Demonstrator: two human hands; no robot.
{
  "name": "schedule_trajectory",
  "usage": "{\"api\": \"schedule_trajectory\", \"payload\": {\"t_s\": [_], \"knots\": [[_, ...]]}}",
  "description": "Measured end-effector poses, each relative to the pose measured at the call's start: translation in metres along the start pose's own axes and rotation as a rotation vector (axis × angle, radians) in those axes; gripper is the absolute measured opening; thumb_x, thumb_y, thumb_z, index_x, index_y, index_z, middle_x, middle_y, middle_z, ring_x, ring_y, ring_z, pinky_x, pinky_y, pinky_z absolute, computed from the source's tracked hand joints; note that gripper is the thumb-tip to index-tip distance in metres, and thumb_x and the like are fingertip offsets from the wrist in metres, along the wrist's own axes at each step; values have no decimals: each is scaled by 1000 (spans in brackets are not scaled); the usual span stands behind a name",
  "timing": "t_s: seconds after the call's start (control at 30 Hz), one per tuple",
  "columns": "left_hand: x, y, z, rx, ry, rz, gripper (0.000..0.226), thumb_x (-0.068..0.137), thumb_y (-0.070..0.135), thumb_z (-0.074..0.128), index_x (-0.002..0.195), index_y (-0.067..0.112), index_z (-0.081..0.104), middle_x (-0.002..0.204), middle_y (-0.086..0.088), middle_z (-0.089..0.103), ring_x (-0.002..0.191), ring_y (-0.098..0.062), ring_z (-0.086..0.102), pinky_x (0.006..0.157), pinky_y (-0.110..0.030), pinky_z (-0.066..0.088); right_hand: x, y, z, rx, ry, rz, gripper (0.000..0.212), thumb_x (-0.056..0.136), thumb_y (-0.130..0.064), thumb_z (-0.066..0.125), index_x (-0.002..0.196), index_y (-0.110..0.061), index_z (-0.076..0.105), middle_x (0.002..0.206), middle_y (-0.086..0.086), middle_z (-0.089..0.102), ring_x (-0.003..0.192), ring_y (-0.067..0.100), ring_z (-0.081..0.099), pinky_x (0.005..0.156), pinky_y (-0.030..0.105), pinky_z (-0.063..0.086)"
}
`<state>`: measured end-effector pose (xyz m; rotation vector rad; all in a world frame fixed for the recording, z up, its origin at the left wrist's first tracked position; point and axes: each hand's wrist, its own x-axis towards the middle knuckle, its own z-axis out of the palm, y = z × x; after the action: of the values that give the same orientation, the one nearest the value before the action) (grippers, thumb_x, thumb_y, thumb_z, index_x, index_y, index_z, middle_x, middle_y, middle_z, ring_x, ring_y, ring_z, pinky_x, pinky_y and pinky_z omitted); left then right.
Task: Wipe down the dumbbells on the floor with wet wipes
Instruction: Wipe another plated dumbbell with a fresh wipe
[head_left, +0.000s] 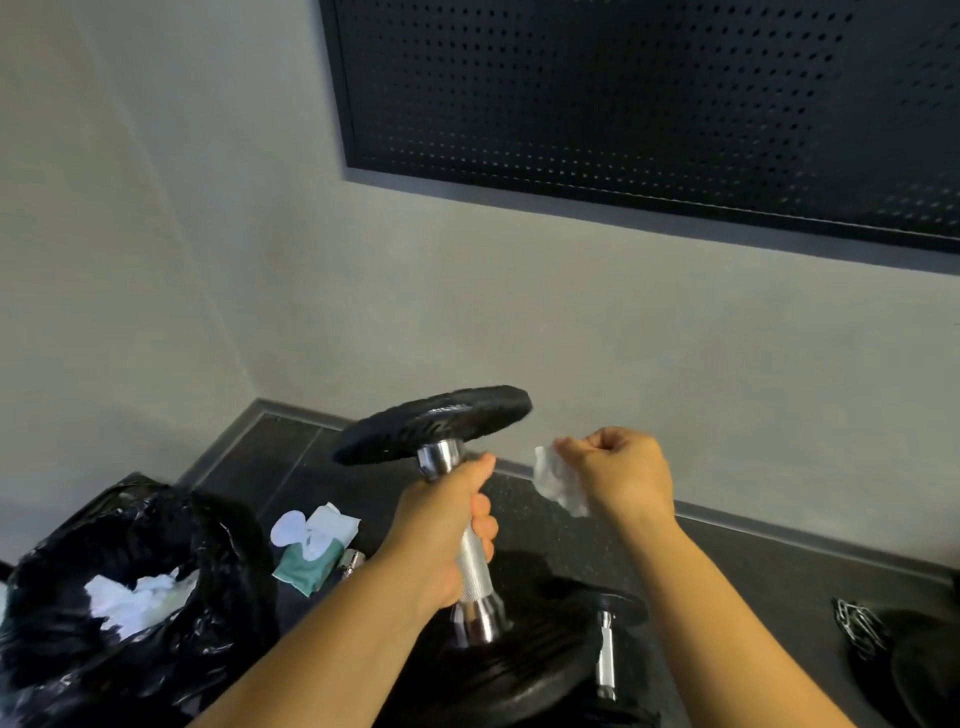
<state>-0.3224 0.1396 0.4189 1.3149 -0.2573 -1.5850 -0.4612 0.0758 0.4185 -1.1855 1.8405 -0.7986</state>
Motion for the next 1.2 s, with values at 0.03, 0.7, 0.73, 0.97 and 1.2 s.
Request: {"api": "schedule_trajectory", "payload": {"t_s": [0.03, 0.7, 0.73, 0.97, 1.2], "knots": [[0, -3, 2, 24, -7, -15, 31, 85, 21, 68, 63, 19, 47, 50, 2, 36, 38, -11, 34, 43, -21, 26, -2, -3, 4, 21, -45, 15, 36, 79, -33, 71, 51, -17, 56, 59, 13, 65, 58, 36, 62, 64, 41, 56], [-6, -15, 7, 130, -18, -61, 20, 84, 8, 61, 66, 16, 56, 50, 2, 37, 39, -11, 34, 44, -21, 27, -25, -7, 6, 613, -476, 275, 7, 84, -4, 63, 77, -7, 63, 53, 2, 62, 41, 8, 54, 31, 15, 31], [-7, -15, 6, 144, -34, -64, 23, 84, 9, 61, 63, 17, 58, 49, 2, 37, 38, -10, 34, 44, -21, 26, -22, -6, 8, 587, -459, 278, 7, 83, -2, 63, 76, -6, 63, 52, 3, 61, 39, 8, 52, 31, 15, 29], [-16, -8, 8, 138, -200, -183, 22, 71, 8, 65, 53, 17, 56, 44, 6, 33, 34, -8, 29, 39, -18, 24, -14, 9, 20, 654, -478, 246, 20, 83, 6, 59, 71, -8, 54, 47, 2, 60, 42, 9, 53, 37, 17, 38], [-19, -3, 5, 97, -321, -293, 25, 62, 15, 67, 53, 21, 45, 46, 8, 32, 36, -6, 31, 42, -19, 28, -9, 14, 11, 736, -576, 212, 27, 82, 8, 57, 62, -10, 62, 60, 5, 64, 53, 14, 60, 47, 18, 51]]}}
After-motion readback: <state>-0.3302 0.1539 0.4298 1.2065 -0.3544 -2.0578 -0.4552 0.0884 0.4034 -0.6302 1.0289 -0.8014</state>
